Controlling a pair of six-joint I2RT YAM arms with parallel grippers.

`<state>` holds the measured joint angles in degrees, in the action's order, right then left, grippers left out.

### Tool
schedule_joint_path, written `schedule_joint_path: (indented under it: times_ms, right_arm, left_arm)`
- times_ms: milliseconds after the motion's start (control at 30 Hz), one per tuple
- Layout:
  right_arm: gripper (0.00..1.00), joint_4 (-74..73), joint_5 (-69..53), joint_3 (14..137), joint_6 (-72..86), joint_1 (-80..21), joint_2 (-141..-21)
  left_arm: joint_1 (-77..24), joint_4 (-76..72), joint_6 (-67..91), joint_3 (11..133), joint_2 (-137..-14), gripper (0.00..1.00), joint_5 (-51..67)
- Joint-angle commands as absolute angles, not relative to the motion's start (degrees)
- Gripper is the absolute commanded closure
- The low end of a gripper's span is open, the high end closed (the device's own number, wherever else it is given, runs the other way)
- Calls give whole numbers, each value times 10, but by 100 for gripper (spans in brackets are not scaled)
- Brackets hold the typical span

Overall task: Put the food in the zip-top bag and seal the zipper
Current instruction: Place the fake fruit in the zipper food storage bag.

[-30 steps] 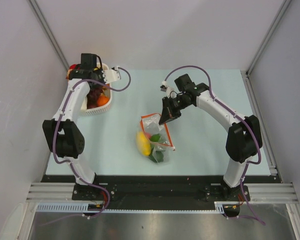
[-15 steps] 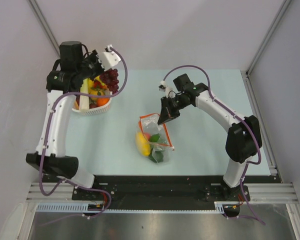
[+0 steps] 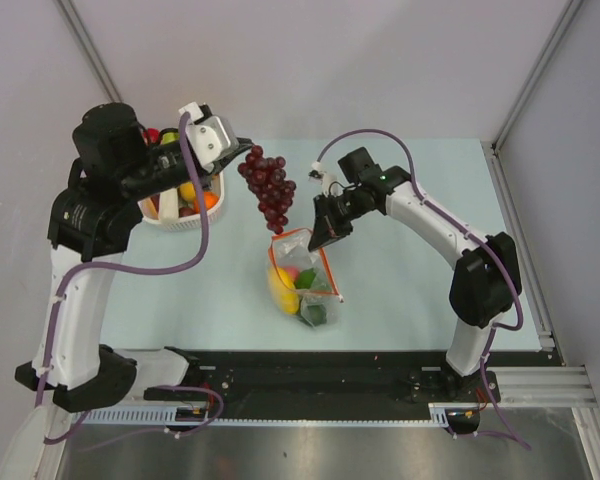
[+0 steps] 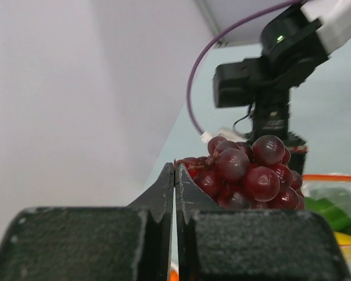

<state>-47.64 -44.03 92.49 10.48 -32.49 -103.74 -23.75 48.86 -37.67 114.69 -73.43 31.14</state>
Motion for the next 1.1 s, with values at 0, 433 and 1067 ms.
schedule_joint_path:
  times_ms: [0,433,1067]
  right_arm:
    - [100,-467,-447,960,102,-337,-1030]
    - [100,-472,-463,954,91,-345,-1002]
    - [100,-473,-489,955,75,-356,-991]
  left_arm:
    - [-271,461,-286,1137,-724,100,358]
    - [-368,481,-378,880,-670,100,273]
    - [-371,549,-334,877,-704,2,241]
